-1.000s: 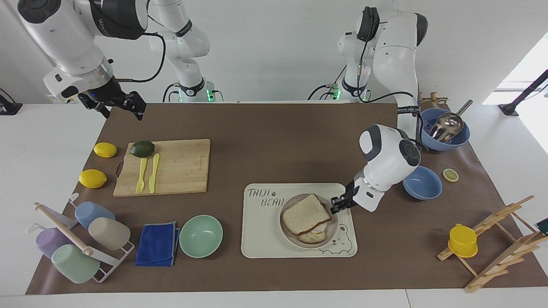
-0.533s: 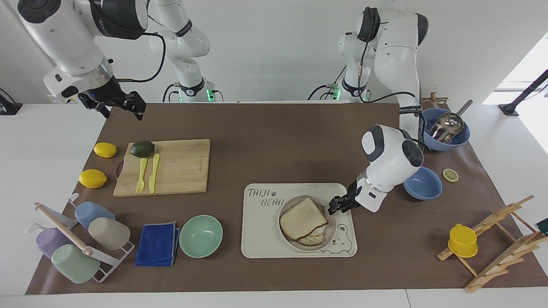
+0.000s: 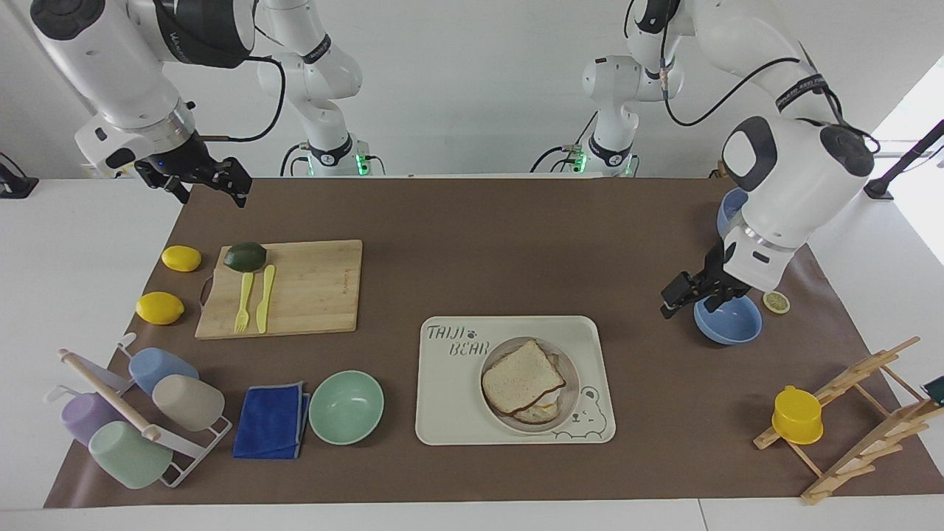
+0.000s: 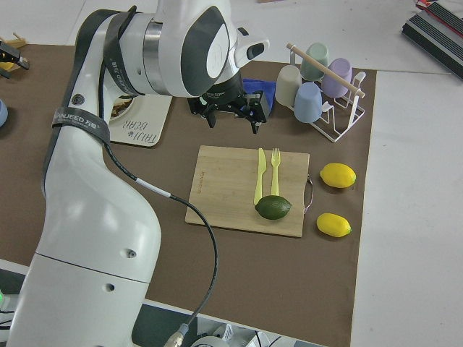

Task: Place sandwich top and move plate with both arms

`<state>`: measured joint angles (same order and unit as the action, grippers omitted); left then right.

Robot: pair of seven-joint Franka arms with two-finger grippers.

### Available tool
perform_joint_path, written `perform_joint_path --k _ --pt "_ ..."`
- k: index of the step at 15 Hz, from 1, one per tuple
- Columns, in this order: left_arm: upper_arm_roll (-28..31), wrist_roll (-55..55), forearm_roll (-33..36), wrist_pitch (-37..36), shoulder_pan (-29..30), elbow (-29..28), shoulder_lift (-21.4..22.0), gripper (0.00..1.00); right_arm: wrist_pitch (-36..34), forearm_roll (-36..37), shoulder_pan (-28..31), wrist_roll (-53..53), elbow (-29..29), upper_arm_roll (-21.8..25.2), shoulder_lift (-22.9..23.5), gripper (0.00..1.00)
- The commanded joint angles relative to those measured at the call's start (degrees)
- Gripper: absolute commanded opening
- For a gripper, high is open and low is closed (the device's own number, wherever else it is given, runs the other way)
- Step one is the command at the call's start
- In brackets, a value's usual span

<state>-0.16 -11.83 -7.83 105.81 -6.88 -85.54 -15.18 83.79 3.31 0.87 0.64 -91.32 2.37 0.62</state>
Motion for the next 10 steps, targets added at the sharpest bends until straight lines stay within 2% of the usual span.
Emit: perform_joint_path --k 1,5,7,9,10 --pt "0.1 0.6 2.6 -5.6 0.7 -2.7 7.1 1.00 0.2 -1.3 -0.2 0.6 -0.5 -0.5 -1.1 1.00" --pt "0.1 1.8 2.9 -16.1 1.1 -3.7 13.8 1.00 -0.2 -1.0 -0.4 0.3 -0.4 -1.2 -1.5 1.00" --pt "0.1 1.8 2.9 -19.0 1.1 -4.8 16.3 1.00 -1.0 -1.0 -0.4 -1.0 -0.4 -1.2 -1.7 1.00" --pt "0.1 1.9 2.9 -20.3 0.5 -9.0 19.5 1.00 -1.2 -1.1 -0.5 -1.2 -0.4 -1.8 -2.0 1.00" --pt "0.1 2.1 2.9 -20.3 0.7 -12.0 21.0 1.00 -1.7 -1.1 -0.7 -0.8 -0.4 -3.6 -2.3 1.00"
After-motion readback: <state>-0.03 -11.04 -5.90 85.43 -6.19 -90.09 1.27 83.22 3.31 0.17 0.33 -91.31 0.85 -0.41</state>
